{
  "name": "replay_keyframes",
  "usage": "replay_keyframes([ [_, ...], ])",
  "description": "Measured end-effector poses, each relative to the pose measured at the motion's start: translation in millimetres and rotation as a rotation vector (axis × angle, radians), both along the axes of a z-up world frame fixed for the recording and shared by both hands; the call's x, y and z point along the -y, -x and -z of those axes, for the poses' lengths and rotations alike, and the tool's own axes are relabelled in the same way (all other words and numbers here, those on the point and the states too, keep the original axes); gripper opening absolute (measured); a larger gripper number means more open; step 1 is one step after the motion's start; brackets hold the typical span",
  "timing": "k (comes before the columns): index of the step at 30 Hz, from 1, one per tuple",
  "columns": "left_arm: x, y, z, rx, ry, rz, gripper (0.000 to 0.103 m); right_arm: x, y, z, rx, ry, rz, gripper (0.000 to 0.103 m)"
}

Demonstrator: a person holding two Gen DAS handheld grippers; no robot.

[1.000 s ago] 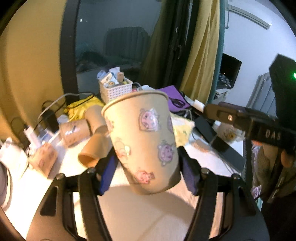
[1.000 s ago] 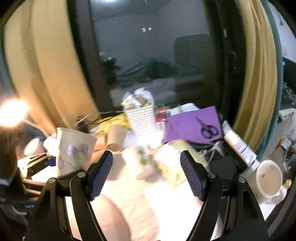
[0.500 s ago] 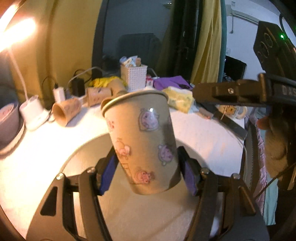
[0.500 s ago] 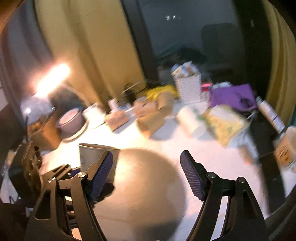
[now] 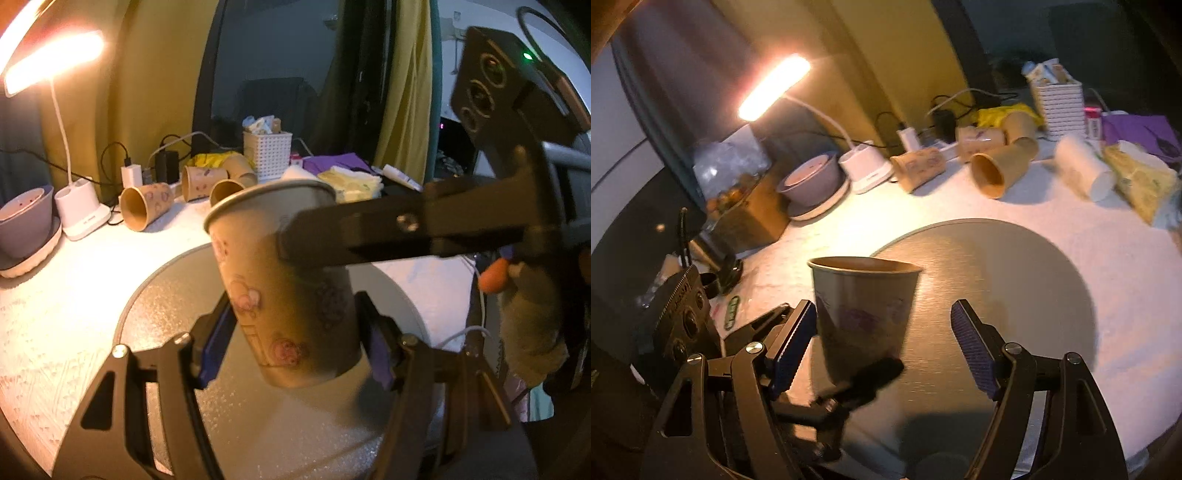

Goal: Flip cup upright
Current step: 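Lift the cup with the left gripper and rotate it upright over the mat, then lower the upright cup onto the grey mat and open the left gripper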

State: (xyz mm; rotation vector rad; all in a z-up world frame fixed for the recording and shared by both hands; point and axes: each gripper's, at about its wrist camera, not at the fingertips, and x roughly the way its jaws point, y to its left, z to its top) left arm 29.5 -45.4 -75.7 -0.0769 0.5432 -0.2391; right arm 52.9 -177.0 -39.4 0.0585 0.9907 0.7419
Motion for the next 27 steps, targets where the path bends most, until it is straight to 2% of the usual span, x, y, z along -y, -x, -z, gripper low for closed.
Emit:
replay_keyframes([
  [10, -0.6, 18.0, -0.7, 0.041, 0.004, 0.056, 0.065, -14.3, 1.9, 6.5, -0.074, -0.036, -0.052, 0.078],
  [18, -3.2, 21.9, 3.4, 0.036, 0.001, 0.07, 0.065, -21.5, -5.9, 18.6, -0.148, -0.06, -0.09, 0.076],
  [19, -4.1, 21.3, 3.9, 0.033, 0.001, 0.072, 0.065, -22.0, -6.4, 19.7, -0.149, -0.057, -0.091, 0.071],
  [27, -8.7, 15.0, 11.1, -0.043, 0.018, 0.059, 0.068, -23.5, -16.2, 34.0, -0.196, -0.057, -0.097, 0.068],
])
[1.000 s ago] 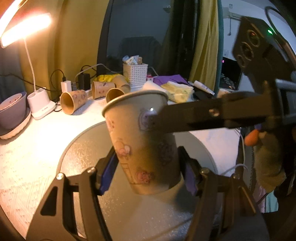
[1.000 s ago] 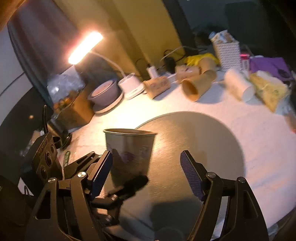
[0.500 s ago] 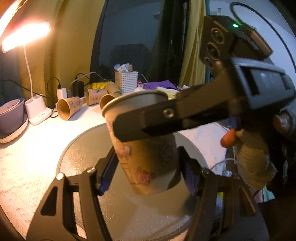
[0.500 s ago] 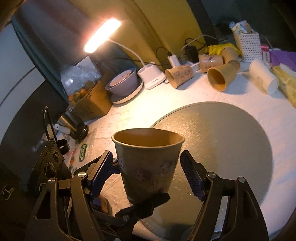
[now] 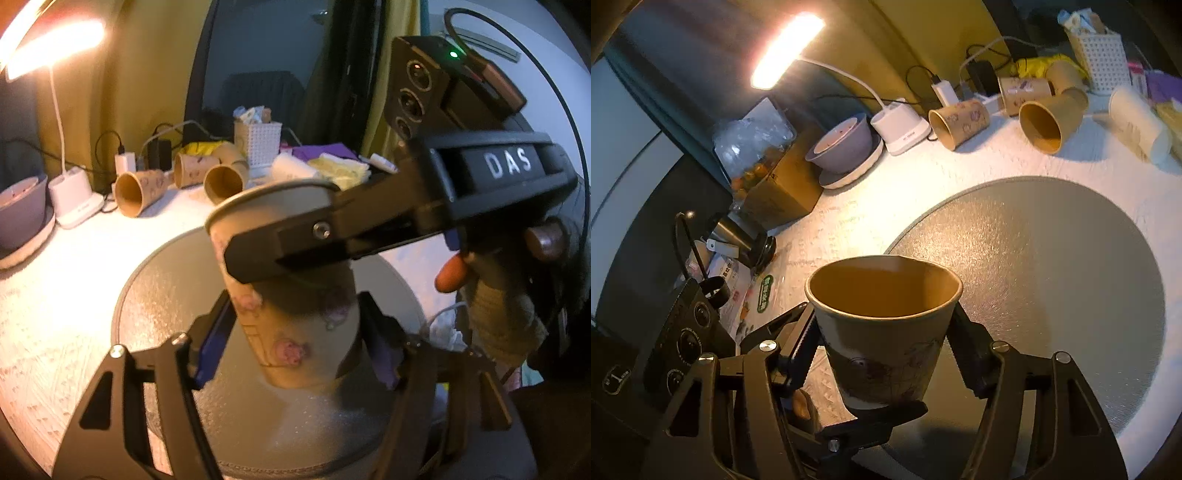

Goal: Flip cup upright
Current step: 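Lower the upright cup onto the grey mat and open the left gripper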

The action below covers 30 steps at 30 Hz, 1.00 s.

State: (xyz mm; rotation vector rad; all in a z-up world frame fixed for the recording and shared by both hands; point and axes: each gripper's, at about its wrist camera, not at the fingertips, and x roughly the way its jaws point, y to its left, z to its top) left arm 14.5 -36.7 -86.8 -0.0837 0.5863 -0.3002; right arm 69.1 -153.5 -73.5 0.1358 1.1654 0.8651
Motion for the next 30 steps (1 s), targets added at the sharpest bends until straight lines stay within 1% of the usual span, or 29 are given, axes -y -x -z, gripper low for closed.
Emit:
replay_keyframes([
  [1, -1.1, -1.4, 1.1, -0.014, 0.005, 0.001, 0.068, -1.0, -1.6, 1.8, -0.005, 0.002, 0.0, 0.068],
  [4, -5.4, -4.1, 5.2, -0.06, 0.016, -0.001, 0.079, -2.6, -5.7, 2.6, 0.002, 0.01, 0.008, 0.068],
  [8, -20.6, -6.2, 8.4, -0.105, 0.053, -0.04, 0.08, -4.4, -16.3, -3.8, 0.069, 0.051, 0.045, 0.068],
  [12, -38.2, -9.2, 9.7, -0.133, 0.075, -0.095, 0.08, -4.3, -28.2, -10.6, 0.197, 0.144, 0.094, 0.068],
  [16, -54.7, -14.4, 14.6, -0.177, 0.092, -0.157, 0.08, -5.5, -39.8, -7.3, 0.286, 0.213, 0.12, 0.068],
  [18, -64.4, -16.2, 16.4, -0.197, 0.117, -0.184, 0.08, -8.6, -41.3, -3.6, 0.354, 0.277, 0.123, 0.068],
  [20, -72.1, -17.5, 16.5, -0.199, 0.134, -0.207, 0.08, -13.1, -40.4, 2.7, 0.411, 0.336, 0.117, 0.068],
  [24, -87.4, -22.1, 19.0, -0.224, 0.169, -0.248, 0.08, -19.0, -38.3, 16.4, 0.472, 0.4, 0.101, 0.068],
  [26, -93.0, -26.8, 21.8, -0.237, 0.168, -0.276, 0.08, -19.7, -37.6, 20.3, 0.486, 0.41, 0.1, 0.068],
  [30, -96.8, -32.5, 24.3, -0.251, 0.178, -0.286, 0.08, -19.8, -32.6, 21.7, 0.525, 0.425, 0.111, 0.068],
])
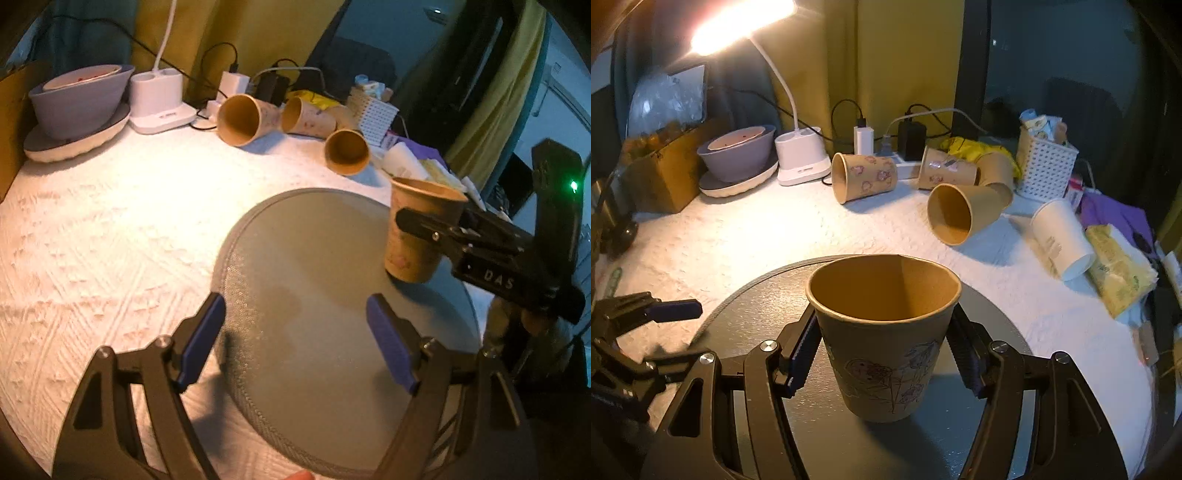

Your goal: Flip cup upright

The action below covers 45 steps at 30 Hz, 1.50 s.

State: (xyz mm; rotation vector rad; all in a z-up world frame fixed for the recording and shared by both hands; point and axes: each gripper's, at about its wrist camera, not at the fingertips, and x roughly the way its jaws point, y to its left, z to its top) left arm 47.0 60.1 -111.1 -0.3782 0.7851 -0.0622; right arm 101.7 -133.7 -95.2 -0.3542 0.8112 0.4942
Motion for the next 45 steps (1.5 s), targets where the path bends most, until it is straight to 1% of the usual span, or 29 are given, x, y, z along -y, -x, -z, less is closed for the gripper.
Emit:
replay_keyframes([
  [8, 3.1, -0.9, 0.3, -0.006, -0.013, 0.0, 0.08, 9.3, 9.6, 1.1, 0.017, -0.004, 0.023, 0.068],
  [12, 4.3, -0.3, -0.4, -0.008, -0.036, -0.02, 0.08, 13.9, 14.5, 0.7, 0.021, -0.012, 0.027, 0.068],
  [24, 14.3, 3.8, -5.2, -0.005, -0.056, -0.035, 0.081, 24.9, 27.2, 3.0, 0.014, -0.012, 0.048, 0.068],
  [27, 16.2, 6.8, -6.9, -0.003, -0.063, -0.04, 0.081, 27.2, 30.6, 2.4, 0.013, -0.011, 0.056, 0.069],
  [29, 18.0, 9.4, -9.1, 0.002, -0.072, -0.043, 0.081, 28.7, 32.4, 2.4, 0.012, -0.008, 0.061, 0.07],
  [32, 20.7, 14.6, -12.8, 0.015, -0.084, -0.046, 0.081, 31.4, 37.5, 0.5, 0.008, -0.015, 0.069, 0.075],
  [38, 29.7, 27.7, -22.8, 0.044, -0.115, -0.045, 0.081, 35.8, 50.2, -6.5, 0.008, -0.022, 0.077, 0.076],
  [45, 43.3, 46.8, -34.7, 0.085, -0.152, -0.044, 0.081, 42.5, 74.4, -18.2, 0.023, -0.033, 0.081, 0.076],
])
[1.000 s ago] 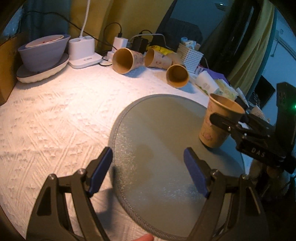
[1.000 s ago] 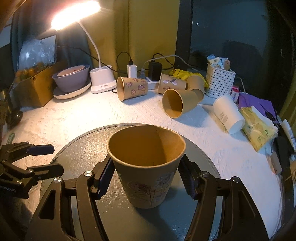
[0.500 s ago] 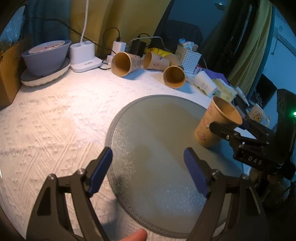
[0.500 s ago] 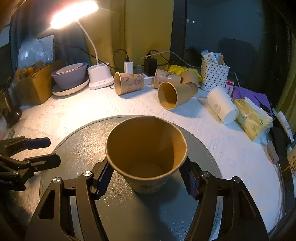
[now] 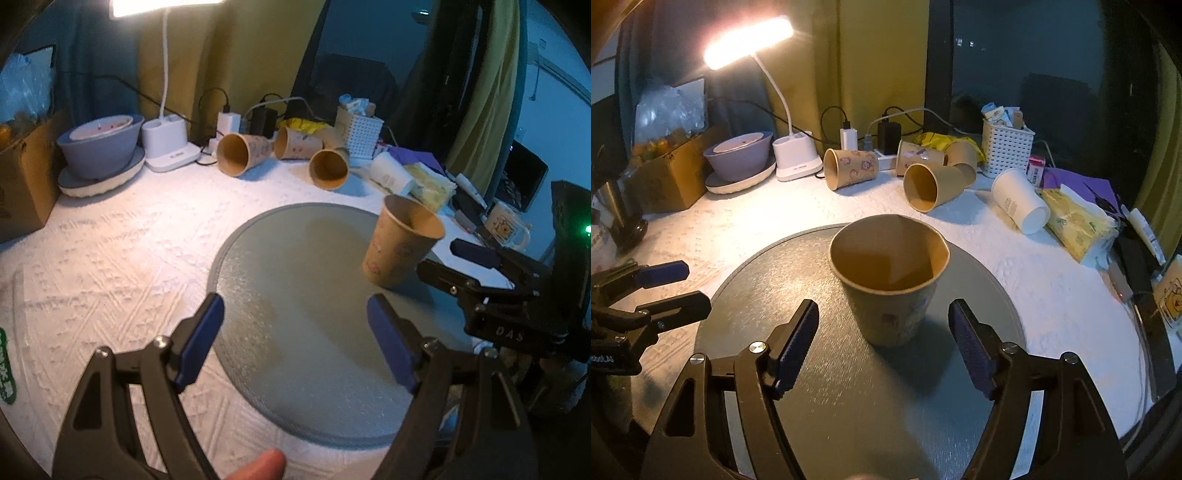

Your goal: Flip cup upright

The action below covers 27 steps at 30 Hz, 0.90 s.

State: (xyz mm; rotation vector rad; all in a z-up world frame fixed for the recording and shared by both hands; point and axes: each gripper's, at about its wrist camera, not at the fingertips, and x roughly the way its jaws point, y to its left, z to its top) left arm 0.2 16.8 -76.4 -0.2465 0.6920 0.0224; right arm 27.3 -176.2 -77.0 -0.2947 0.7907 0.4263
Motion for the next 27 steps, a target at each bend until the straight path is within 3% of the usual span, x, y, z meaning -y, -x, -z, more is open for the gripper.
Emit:
replay_keyframes([
  [5, 17.8, 16.3, -9.2, 0.039, -0.083, 0.004, 0.081, 6.6, 17.1, -5.9, 0.014, -0.005, 0.006, 0.076],
  [14, 33.0, 39.4, -22.1, 0.09, -0.107, 0.031, 0.081, 16.3, 51.5, -21.3, 0.06, -0.018, 0.021, 0.076],
  [27, 50.3, 76.2, -57.5, 0.228, -0.149, 0.069, 0.081, 20.8, 88.7, -60.9, 0.169, -0.037, 0.022, 0.076],
])
